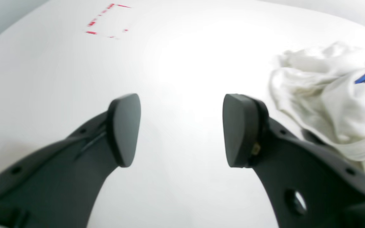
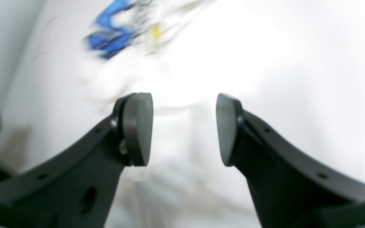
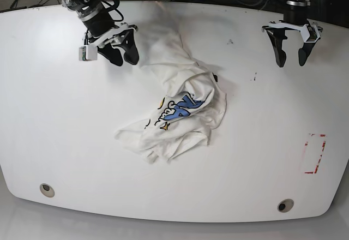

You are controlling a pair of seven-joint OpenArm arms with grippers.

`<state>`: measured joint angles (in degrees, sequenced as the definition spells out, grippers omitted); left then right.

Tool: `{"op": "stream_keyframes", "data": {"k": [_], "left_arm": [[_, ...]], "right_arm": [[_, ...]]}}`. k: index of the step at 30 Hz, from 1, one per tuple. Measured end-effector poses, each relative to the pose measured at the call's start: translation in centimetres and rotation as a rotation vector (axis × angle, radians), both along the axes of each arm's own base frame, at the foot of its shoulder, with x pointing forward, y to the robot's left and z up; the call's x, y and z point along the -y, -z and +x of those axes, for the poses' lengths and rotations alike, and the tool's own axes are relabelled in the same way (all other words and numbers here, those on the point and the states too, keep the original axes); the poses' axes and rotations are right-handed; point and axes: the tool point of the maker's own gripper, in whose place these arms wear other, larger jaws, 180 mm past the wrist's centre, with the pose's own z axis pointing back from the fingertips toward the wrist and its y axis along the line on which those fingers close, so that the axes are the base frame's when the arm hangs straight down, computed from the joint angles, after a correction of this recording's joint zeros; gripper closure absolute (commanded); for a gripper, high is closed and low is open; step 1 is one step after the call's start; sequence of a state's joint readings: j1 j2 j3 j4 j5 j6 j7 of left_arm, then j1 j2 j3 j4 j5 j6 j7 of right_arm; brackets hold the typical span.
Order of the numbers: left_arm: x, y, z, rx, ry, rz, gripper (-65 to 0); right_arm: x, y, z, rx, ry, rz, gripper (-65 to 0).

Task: Layout the t-shirt on the table in an organized manner, then fold the t-shirt properly
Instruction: 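Lower both grippers toward the table, right gripper moving toward the shirt, then reach the right gripper into the crumpled white shirt and close on fabric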

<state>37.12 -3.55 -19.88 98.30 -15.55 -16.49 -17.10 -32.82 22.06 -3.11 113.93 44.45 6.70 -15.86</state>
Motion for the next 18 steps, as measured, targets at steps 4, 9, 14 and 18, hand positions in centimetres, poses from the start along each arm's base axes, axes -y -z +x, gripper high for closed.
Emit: {"op": "stream_keyframes", "data": {"k": [4, 9, 14, 18], "left_arm": [[0.3, -0.3, 0.3, 0.012, 0.015, -0.004, -38.7], [1.1, -0.6, 0.3, 0.022, 0.056, -0.016, -38.5], [2.0, -0.5, 0.3, 0.005, 0.116, 0.035, -38.5], [2.6, -0.4, 0.6, 0.001, 0.154, 0.059, -38.5]], "right_arm": [[-0.9, -0.4, 1.2, 0.009, -0.044, -0.004, -31.0], [-3.4, -0.7, 1.7, 0.000, -0.140, 0.005, -30.9], [-6.2, -1.3, 2.1, 0.015, -0.229, 0.024, -30.9], [-8.7, -1.8, 2.1, 0.024, -0.314, 0.037, -30.9]]}}
